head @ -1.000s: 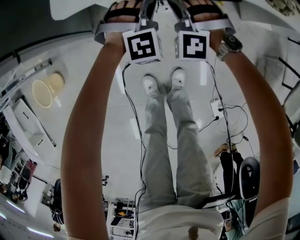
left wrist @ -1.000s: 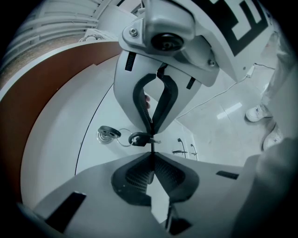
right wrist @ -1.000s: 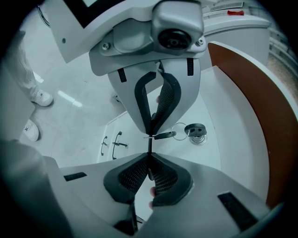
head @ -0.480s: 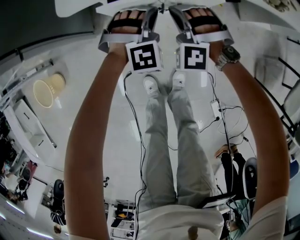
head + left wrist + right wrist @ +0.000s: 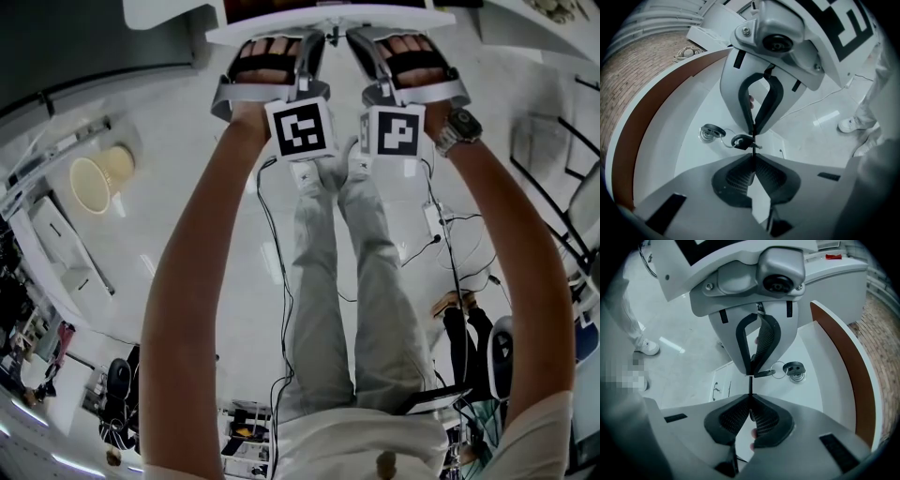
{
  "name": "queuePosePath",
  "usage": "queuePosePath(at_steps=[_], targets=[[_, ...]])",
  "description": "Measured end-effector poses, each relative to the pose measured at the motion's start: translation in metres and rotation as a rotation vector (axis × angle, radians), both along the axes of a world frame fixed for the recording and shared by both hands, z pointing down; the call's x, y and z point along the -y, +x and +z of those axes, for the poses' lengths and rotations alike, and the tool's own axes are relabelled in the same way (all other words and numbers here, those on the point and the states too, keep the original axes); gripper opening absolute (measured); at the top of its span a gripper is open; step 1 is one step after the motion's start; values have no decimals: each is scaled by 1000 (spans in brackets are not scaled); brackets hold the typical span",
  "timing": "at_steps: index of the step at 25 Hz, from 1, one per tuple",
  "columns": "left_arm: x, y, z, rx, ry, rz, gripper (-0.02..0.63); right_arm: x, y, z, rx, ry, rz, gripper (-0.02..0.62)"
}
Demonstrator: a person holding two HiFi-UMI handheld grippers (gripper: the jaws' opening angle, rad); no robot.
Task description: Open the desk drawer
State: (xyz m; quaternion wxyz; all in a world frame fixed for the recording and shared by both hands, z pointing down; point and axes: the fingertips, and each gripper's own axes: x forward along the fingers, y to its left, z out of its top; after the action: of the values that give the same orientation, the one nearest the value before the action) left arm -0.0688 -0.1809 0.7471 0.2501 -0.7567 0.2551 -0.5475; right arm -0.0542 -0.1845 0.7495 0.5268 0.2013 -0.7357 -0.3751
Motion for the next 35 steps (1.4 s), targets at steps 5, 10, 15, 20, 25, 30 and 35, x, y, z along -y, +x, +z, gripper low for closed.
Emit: queuePosePath(at_steps=[5,10,15,20,25,30,35], targets=[[-2,1,-2,-21,-21,-28,25,-1,1,-2,0,-10,1,38],[-3,0,-1,-16,-29,-16,25,-2,0,-1,7,-22,6,38],[-3,-1,-2,-28,-22,-16,28,-2,0,-3,15,-27,11,38],[-3,-9,-13,-145,8,-115,73,-2,2,-10,126,-102,99,40],[-18,-23,-23,-358,-87,-288,79,-11,12,-21,303,-237,237,123],[-20,-41,-50,-620,-168,-517,9,-16,16,-51,540,-397,408,35],[-27,-46,-95,-850,-211,-657,8,-25,24,-104,820,-524,594,26]])
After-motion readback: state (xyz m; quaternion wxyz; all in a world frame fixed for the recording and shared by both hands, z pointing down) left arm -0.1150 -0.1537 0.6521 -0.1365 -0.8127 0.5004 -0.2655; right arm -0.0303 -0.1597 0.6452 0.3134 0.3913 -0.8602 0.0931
